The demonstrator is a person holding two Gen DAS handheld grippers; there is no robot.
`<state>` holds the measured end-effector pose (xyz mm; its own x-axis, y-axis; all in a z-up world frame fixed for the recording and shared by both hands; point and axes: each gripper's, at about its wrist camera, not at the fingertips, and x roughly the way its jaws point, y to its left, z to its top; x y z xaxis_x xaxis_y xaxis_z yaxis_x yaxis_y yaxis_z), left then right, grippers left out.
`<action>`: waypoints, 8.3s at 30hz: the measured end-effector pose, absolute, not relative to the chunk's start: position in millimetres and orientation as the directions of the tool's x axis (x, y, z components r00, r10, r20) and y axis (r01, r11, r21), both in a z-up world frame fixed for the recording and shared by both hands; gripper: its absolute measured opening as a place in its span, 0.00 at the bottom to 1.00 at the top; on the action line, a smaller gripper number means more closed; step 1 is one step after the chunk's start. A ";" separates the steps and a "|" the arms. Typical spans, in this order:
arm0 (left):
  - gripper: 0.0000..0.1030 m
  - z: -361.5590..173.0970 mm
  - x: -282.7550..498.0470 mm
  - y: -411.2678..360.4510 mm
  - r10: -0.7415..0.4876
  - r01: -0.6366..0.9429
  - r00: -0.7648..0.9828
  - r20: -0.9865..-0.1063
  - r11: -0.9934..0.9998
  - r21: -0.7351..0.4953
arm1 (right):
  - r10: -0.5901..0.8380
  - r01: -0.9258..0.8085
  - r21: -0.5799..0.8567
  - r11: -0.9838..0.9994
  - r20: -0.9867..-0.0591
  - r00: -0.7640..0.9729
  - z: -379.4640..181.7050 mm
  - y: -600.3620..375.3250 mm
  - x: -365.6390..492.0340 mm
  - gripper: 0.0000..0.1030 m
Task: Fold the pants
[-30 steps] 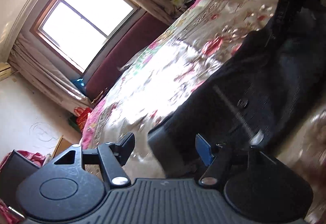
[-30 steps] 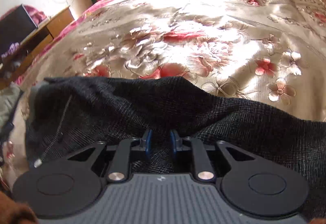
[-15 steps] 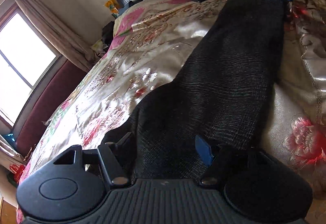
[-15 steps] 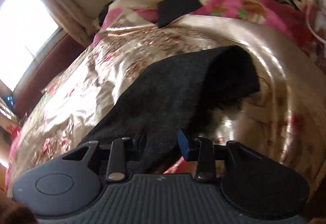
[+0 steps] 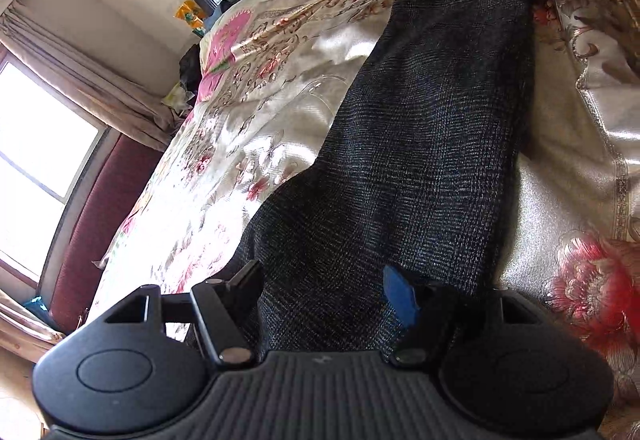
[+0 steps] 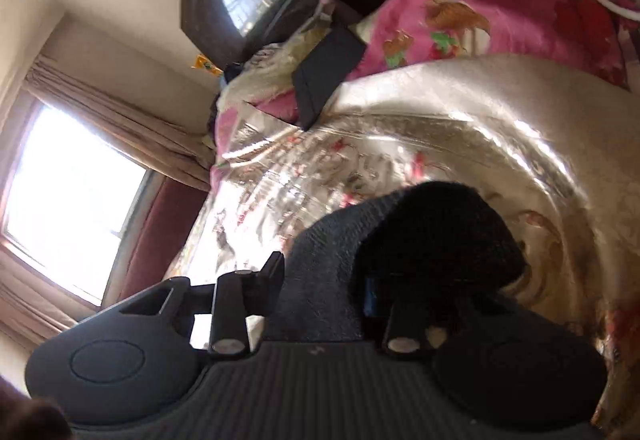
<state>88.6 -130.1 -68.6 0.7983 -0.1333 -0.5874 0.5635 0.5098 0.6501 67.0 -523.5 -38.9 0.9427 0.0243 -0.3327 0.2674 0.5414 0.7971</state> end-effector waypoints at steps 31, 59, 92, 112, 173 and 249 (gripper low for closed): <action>0.83 -42.2 15.7 45.4 -0.042 0.298 0.828 -0.559 0.878 0.375 | 0.430 -0.696 -0.509 0.507 -0.550 0.716 -16.6 14.9 91.9 0.06; 0.84 -36.6 -14.8 87.7 -0.111 0.246 0.879 -0.464 0.938 0.242 | 0.424 -0.676 -0.132 0.725 -0.688 0.589 0.3 74.2 121.1 0.18; 0.87 -46.9 12.0 111.0 -0.131 0.235 0.791 -0.598 0.967 0.098 | 0.484 -0.813 -0.340 0.473 -0.671 0.562 -28.4 147.0 90.3 0.30; 0.93 -6.7 14.6 139.5 0.137 0.034 0.868 -0.477 0.943 0.332 | 0.561 -0.674 0.015 0.738 -0.569 0.601 23.9 -8.0 104.0 0.38; 0.51 -16.4 26.6 178.0 0.159 -0.123 0.785 -0.599 0.987 0.100 | 0.574 -0.870 -0.026 0.493 -0.741 0.348 20.3 117.7 199.4 0.43; 0.65 -34.1 101.7 -61.2 -0.148 0.416 0.727 -0.670 0.872 0.259 | 0.626 0.057 0.870 0.491 -0.397 0.671 -76.1 -371.2 149.3 0.02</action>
